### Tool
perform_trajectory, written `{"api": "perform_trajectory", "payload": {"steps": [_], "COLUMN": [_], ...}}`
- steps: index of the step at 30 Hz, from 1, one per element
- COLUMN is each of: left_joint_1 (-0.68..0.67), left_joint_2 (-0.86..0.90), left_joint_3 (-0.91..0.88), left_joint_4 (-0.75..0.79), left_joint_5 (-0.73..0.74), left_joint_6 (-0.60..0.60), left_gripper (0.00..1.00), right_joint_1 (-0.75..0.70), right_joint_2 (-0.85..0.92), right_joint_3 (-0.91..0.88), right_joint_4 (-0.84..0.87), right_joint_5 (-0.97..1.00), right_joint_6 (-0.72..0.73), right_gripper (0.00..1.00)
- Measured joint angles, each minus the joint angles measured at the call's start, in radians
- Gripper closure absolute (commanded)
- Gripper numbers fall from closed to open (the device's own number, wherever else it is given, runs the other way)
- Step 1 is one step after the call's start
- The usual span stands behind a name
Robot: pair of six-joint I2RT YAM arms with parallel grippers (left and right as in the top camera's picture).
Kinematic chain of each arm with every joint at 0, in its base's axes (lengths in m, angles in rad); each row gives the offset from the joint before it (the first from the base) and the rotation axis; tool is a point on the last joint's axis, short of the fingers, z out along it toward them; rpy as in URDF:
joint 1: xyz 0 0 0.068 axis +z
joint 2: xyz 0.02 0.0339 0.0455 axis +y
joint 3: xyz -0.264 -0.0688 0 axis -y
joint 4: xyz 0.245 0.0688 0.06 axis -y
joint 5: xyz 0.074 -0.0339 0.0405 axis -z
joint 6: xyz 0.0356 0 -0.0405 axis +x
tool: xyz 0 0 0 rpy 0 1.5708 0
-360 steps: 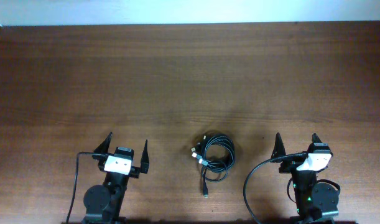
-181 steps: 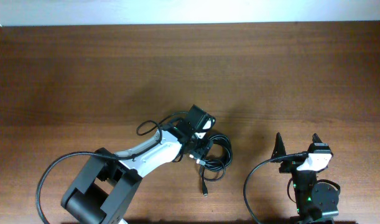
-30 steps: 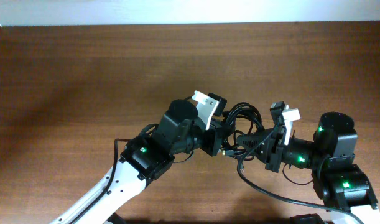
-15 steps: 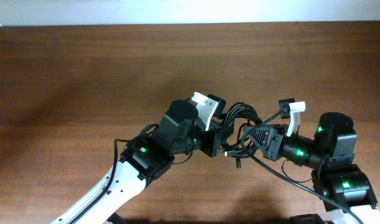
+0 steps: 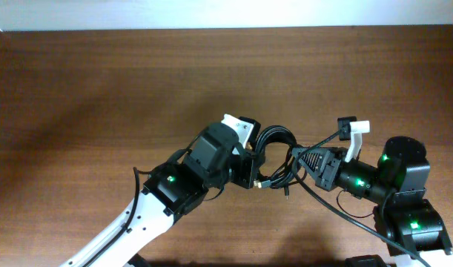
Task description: Untangle cables
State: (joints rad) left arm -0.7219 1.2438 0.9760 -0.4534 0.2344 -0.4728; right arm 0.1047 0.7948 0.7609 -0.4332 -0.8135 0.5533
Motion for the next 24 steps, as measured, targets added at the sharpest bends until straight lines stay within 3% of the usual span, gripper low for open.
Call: {"api": "perform_trajectory", "payload": {"steps": [12,21,22,24], "left_joint_1": [-0.018,-0.009,-0.009,-0.009], "left_joint_2": [-0.002,0.002,0.002,0.002], "left_joint_3": [0.004,0.000,0.000,0.000], "left_joint_4": [-0.067,-0.108,-0.112,-0.112], "left_joint_5": [-0.183,-0.294,-0.296,-0.299], "left_joint_6": [-0.222,-0.288,-0.288,-0.288], "left_gripper": [1.00,1.00,1.00,1.00], "right_joint_1": [0.000,0.000,0.000,0.000], "right_joint_2": [0.000,-0.015,-0.015,-0.015], "right_joint_3": [-0.001,0.000,0.000,0.000], "right_joint_4": [-0.010,-0.039,-0.039,-0.042], "right_joint_5": [-0.143,-0.228,-0.237,-0.244], "right_joint_6": [-0.041,-0.040,-0.040,-0.039], "right_gripper": [0.96,0.96,0.92,0.74]}}
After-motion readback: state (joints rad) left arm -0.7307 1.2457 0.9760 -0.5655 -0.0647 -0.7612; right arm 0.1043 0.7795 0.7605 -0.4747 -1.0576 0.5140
